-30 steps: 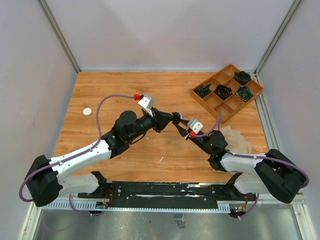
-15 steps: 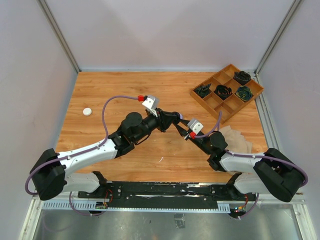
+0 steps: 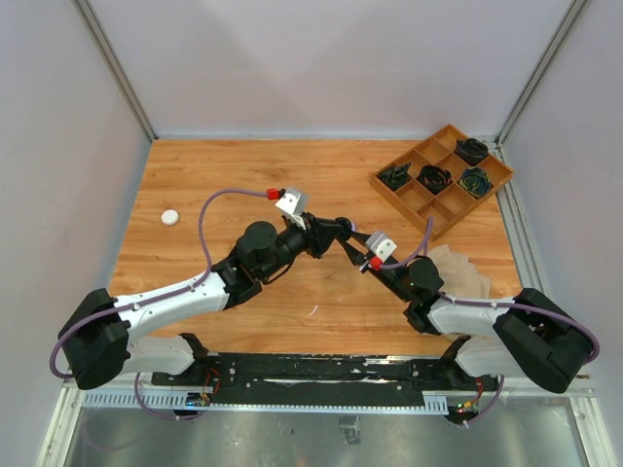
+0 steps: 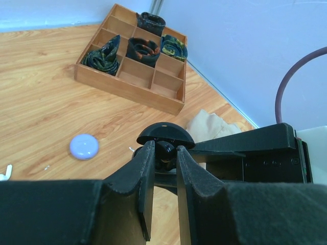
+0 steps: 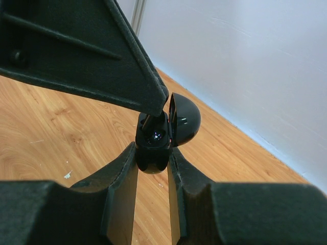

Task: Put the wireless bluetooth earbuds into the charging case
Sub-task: Place the earbud in the charging case.

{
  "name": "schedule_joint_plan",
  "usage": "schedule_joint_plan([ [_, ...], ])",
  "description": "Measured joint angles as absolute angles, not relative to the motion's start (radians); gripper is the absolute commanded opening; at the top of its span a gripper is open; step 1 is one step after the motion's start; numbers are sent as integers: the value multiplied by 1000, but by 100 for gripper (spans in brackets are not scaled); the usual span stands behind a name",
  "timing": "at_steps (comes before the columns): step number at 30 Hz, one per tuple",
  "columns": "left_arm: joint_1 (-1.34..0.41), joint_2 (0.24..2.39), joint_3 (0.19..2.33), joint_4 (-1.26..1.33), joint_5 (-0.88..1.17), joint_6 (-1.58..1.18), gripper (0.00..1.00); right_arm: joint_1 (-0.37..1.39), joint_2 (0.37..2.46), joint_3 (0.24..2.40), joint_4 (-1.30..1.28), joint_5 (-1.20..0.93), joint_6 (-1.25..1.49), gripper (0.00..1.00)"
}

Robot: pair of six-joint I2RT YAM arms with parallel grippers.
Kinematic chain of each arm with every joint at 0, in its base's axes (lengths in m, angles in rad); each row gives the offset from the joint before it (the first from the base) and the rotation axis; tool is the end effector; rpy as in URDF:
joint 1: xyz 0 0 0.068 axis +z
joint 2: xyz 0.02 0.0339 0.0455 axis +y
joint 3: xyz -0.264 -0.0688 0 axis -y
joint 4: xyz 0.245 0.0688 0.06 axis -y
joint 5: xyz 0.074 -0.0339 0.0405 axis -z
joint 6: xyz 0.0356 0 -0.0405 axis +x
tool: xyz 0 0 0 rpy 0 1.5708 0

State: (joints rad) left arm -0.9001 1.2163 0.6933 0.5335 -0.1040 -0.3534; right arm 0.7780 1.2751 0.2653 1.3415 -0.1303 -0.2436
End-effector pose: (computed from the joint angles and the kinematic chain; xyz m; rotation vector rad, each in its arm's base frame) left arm 0.1769 -0.2170 0.2918 0.3577 1.5934 -0.8979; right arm 0.1588 0.1630 0.2261 -0.7137 1.0388 0.5436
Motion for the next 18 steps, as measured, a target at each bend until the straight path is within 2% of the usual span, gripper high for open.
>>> schedule_joint_plan([
  [5, -900, 1215, 686, 543, -106, -363, 31, 779, 1275, 264, 1341, -130, -244, 11],
  [18, -900, 1208, 655, 546, -112, -390, 33, 779, 1276, 263, 1342, -122, -244, 11],
])
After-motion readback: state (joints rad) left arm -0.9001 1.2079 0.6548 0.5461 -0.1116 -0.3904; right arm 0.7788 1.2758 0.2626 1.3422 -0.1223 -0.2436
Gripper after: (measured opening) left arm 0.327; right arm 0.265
